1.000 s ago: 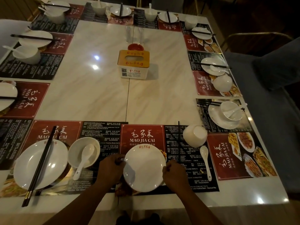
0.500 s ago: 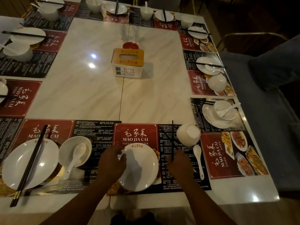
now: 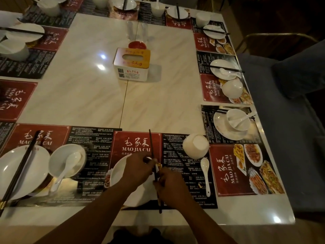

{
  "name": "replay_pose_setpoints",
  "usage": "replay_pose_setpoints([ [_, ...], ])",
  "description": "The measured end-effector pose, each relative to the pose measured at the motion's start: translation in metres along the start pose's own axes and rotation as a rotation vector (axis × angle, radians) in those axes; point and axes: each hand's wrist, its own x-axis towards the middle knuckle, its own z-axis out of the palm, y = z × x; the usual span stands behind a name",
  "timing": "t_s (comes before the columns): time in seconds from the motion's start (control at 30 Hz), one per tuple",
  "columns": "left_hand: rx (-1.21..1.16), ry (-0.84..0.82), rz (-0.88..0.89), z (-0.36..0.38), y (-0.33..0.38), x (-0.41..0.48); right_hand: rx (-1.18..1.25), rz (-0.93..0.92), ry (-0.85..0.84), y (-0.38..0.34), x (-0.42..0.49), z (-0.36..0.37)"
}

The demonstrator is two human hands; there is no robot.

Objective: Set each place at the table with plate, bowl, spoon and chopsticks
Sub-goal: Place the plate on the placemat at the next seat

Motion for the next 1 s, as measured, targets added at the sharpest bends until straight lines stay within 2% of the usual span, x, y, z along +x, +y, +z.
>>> replay_pose_setpoints([
  [0.1, -0.02, 0.057, -0.071, -0.014, -0.011, -0.008, -0.026, 0.071, 0.036, 0.012, 0.009, -0.013],
  [0.17, 0.02, 0.072, -0.109, -0.026, -0.022, -0.012, -0.227, 0.06, 0.225, 0.035, 0.02, -0.028],
  [0.23, 0.096, 0.074, -0.137, -0.038, -0.034, -0.017, -0.381, 0.085, 0.307, 0.057, 0.031, -0.039],
  [0.4, 0.158, 0.064, -0.204, -0.048, -0.051, -0.018, -0.623, 0.131, 0.221, 0.077, 0.042, -0.035],
  [0.57, 0.208, 0.035, -0.173, -0.049, -0.05, -0.011, -0.503, 0.087, 0.161, 0.069, 0.045, -0.033],
  [0.73, 0.203, -0.024, -0.142, -0.048, -0.05, -0.003, -0.122, 0.148, 0.207, 0.022, 0.031, -0.017],
  [0.87, 0.243, -0.077, -0.083, -0.052, -0.054, 0.002, -0.036, 0.179, 0.086, -0.011, 0.014, 0.022],
  [1.0, 0.312, -0.05, 0.013, -0.068, -0.06, 0.004, -0.011, 0.168, 0.1, -0.023, 0.006, 0.06],
])
